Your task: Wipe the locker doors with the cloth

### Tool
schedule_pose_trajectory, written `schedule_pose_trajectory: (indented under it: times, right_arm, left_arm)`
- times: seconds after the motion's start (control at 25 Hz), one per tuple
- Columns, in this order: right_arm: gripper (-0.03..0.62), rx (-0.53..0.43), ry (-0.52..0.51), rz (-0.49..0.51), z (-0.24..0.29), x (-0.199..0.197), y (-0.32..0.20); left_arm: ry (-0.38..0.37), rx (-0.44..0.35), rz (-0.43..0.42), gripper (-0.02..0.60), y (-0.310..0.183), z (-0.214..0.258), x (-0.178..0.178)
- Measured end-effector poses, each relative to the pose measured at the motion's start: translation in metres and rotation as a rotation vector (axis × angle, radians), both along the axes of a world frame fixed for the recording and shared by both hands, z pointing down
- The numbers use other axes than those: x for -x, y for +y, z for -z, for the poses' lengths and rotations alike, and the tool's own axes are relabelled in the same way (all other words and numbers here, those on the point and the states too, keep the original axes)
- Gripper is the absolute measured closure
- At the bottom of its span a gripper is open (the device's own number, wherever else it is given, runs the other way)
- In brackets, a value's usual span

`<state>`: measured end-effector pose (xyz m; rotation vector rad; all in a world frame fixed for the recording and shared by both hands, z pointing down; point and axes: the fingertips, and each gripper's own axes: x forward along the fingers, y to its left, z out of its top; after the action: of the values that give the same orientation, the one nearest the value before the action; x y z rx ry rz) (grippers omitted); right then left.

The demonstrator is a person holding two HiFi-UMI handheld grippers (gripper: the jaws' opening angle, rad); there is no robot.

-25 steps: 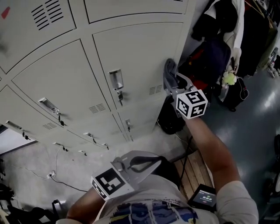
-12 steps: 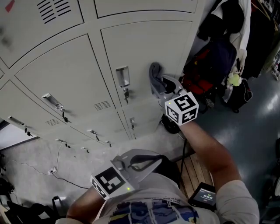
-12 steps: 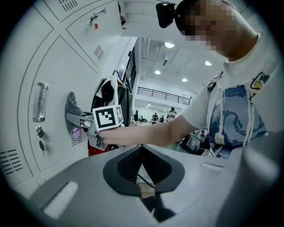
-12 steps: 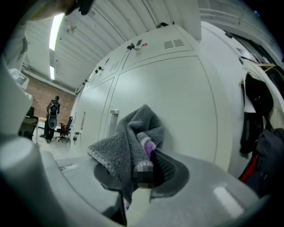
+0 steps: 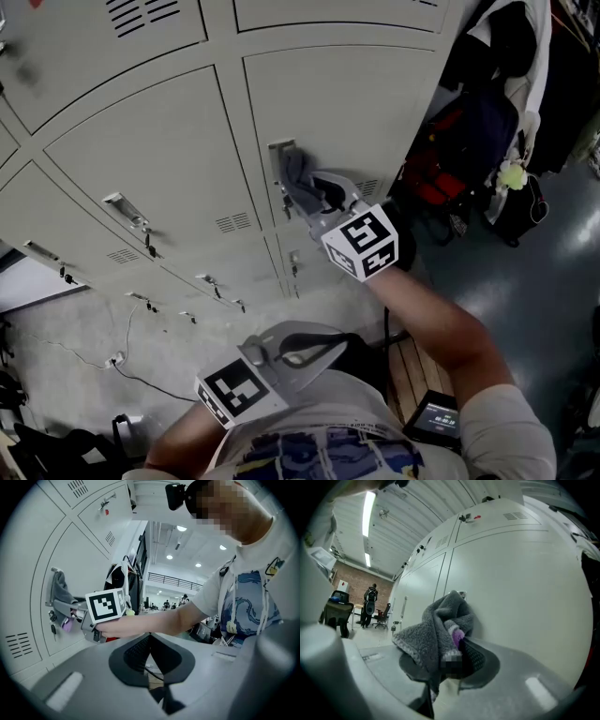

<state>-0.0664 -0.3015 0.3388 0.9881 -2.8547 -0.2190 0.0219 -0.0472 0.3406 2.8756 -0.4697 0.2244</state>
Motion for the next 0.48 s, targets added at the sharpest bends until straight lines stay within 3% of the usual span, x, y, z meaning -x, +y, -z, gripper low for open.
schedule_pose_trajectory:
  times: [0.24, 0.48]
  right_arm:
    - [0.49, 0.003, -0.001, 0.014, -0.001, 0.0, 0.005]
    - [0.49, -0.001, -0.02, -0.037, -0.011, -0.041, 0.006]
  left_arm:
    - [0.004, 0.004, -0.001, 0.578, 0.0, 0.003, 0.006]
    - [0.016, 0.01, -0.021, 0.578, -0.003, 0.003, 0.001]
